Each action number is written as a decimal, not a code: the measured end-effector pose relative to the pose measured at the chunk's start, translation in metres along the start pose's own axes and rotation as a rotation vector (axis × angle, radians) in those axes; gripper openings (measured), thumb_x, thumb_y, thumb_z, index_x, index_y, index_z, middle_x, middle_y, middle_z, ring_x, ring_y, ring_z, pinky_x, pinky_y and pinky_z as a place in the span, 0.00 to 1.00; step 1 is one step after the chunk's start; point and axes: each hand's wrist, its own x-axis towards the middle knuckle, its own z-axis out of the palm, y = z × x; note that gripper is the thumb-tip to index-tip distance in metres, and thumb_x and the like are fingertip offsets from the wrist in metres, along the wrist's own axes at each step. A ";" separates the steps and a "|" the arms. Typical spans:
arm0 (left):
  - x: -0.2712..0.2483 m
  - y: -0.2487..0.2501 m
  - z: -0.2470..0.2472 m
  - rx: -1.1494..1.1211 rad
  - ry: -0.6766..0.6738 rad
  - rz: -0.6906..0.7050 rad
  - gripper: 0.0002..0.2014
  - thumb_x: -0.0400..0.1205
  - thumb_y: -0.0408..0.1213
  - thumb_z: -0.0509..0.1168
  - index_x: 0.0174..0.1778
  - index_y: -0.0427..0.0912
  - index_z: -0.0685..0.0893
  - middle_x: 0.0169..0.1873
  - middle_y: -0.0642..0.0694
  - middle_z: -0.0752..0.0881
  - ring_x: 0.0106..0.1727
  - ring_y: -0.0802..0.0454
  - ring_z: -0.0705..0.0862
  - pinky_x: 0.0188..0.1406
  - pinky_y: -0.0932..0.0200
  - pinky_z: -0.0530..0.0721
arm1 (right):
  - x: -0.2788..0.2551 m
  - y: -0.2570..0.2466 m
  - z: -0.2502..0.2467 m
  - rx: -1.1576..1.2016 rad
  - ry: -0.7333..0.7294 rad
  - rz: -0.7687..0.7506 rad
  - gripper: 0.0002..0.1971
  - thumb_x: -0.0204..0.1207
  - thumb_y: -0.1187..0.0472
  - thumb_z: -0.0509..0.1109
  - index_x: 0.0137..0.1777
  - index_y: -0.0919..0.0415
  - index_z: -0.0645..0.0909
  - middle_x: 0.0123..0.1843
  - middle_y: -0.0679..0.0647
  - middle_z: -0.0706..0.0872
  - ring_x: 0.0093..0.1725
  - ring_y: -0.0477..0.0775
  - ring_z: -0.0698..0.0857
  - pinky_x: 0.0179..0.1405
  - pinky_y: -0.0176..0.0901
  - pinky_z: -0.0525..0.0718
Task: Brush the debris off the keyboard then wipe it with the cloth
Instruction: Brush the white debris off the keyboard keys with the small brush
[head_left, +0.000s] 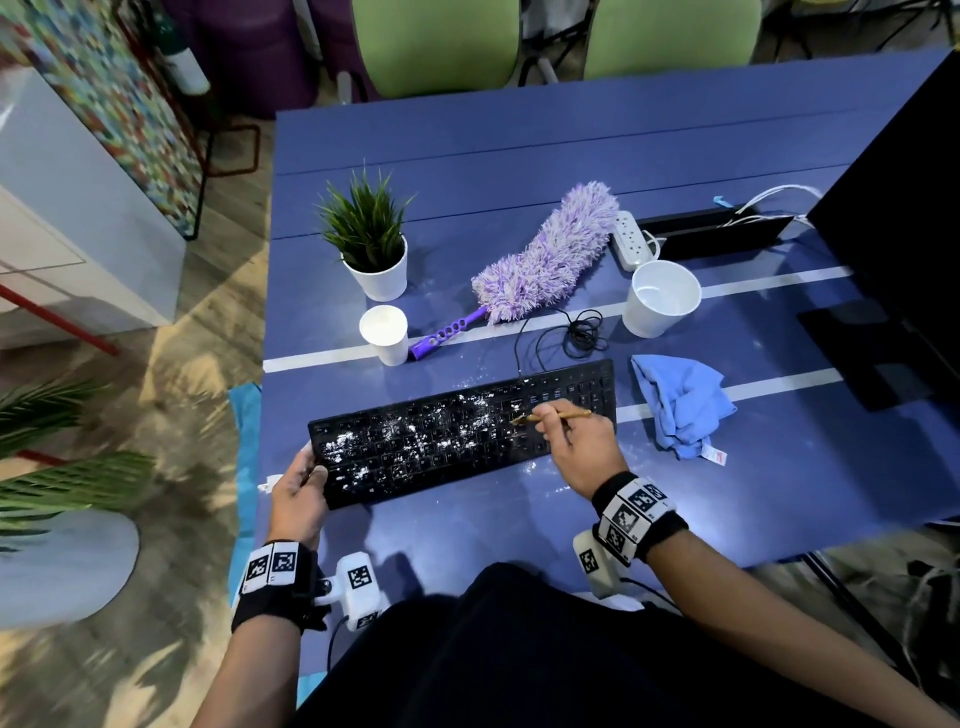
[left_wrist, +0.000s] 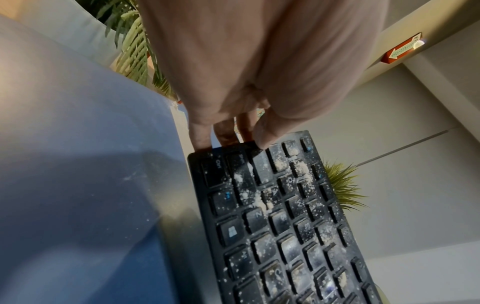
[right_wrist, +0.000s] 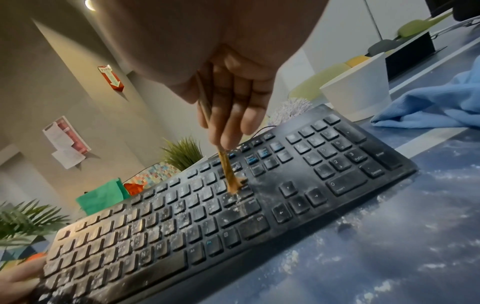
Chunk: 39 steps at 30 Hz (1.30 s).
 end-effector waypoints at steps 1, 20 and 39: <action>0.001 0.000 0.000 -0.004 0.002 0.003 0.22 0.86 0.18 0.52 0.67 0.43 0.81 0.59 0.39 0.84 0.61 0.45 0.80 0.76 0.30 0.70 | 0.000 -0.003 0.001 -0.008 -0.039 0.011 0.23 0.85 0.45 0.52 0.49 0.57 0.85 0.36 0.52 0.90 0.38 0.53 0.89 0.43 0.46 0.86; 0.005 -0.005 -0.003 -0.010 -0.032 0.031 0.28 0.85 0.17 0.52 0.58 0.55 0.87 0.52 0.58 0.91 0.63 0.45 0.81 0.76 0.30 0.69 | 0.001 -0.002 0.009 -0.156 -0.064 0.090 0.18 0.86 0.49 0.53 0.47 0.56 0.83 0.33 0.54 0.87 0.38 0.60 0.88 0.41 0.50 0.86; 0.004 0.001 -0.001 -0.009 -0.023 -0.001 0.23 0.86 0.17 0.51 0.72 0.40 0.78 0.59 0.42 0.85 0.63 0.44 0.79 0.77 0.32 0.69 | -0.012 -0.003 0.008 0.097 -0.135 0.002 0.14 0.86 0.54 0.60 0.55 0.56 0.87 0.40 0.51 0.92 0.39 0.47 0.90 0.45 0.43 0.89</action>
